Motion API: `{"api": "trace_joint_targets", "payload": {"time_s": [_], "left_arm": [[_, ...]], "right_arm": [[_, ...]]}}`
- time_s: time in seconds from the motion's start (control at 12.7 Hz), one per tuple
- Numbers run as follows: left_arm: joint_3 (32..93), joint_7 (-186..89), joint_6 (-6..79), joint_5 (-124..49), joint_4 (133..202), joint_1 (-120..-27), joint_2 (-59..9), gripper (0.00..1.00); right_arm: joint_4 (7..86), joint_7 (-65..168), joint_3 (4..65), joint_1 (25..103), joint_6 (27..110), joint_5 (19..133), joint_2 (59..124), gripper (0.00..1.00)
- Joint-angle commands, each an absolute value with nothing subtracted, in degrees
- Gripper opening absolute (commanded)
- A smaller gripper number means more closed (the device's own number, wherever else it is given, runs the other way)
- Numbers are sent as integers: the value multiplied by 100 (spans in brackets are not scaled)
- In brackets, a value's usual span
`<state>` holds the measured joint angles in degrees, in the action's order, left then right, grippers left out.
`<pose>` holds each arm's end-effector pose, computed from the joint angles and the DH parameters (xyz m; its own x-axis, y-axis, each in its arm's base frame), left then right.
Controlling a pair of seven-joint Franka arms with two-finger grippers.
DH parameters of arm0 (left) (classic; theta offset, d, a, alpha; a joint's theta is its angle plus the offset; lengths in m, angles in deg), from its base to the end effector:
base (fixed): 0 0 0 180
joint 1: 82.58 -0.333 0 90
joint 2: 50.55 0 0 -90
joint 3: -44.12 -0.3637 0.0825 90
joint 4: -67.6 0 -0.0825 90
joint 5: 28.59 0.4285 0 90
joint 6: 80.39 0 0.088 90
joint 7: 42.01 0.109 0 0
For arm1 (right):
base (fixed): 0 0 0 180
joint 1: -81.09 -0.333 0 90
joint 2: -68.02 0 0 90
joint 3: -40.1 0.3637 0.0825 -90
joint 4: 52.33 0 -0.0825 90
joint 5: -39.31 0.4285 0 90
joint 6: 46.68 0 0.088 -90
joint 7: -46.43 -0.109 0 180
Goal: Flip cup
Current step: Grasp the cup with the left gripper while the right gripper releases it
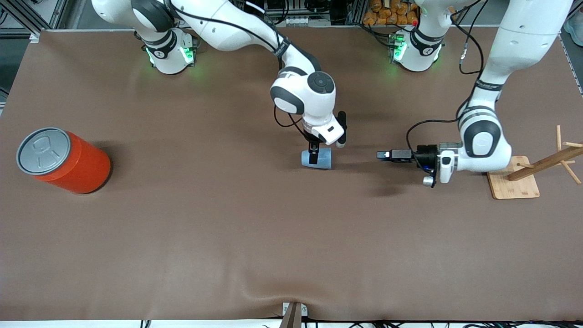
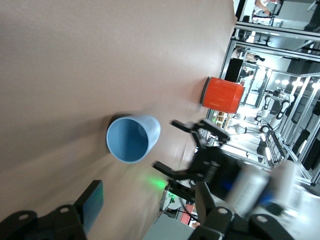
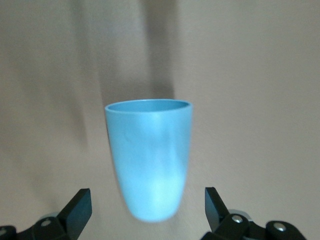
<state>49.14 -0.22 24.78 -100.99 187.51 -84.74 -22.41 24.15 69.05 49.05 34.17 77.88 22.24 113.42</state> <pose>0.5764 -0.1072 0.1897 0.9685 -0.0639 -0.2408 0.2023 -0.3627 0.9097 0.4942 0.6526 0.2742 0.0882 0.9961 -0.0089 0.9848 -0.0858 0.1510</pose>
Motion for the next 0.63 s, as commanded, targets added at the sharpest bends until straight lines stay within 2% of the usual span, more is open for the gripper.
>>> {"api": "trace_joint_targets", "payload": {"time_s": [0.0, 0.24, 0.55], "left_arm": [[4939, 386, 2569, -10381, 18705, -8294, -2041, 75], [4939, 387, 2604, -10558, 18714, -8109, -1918, 74], [4939, 387, 2868, -11180, 18705, -7627, -1865, 73]], "right_arm": [[2467, 6805, 4924, 3590, 7296, 2400, 10811, 100], [2458, 6796, 4854, 3941, 6742, 2657, 10021, 100], [2291, 6823, 4951, 5424, 6275, 2683, 9501, 100]]}}
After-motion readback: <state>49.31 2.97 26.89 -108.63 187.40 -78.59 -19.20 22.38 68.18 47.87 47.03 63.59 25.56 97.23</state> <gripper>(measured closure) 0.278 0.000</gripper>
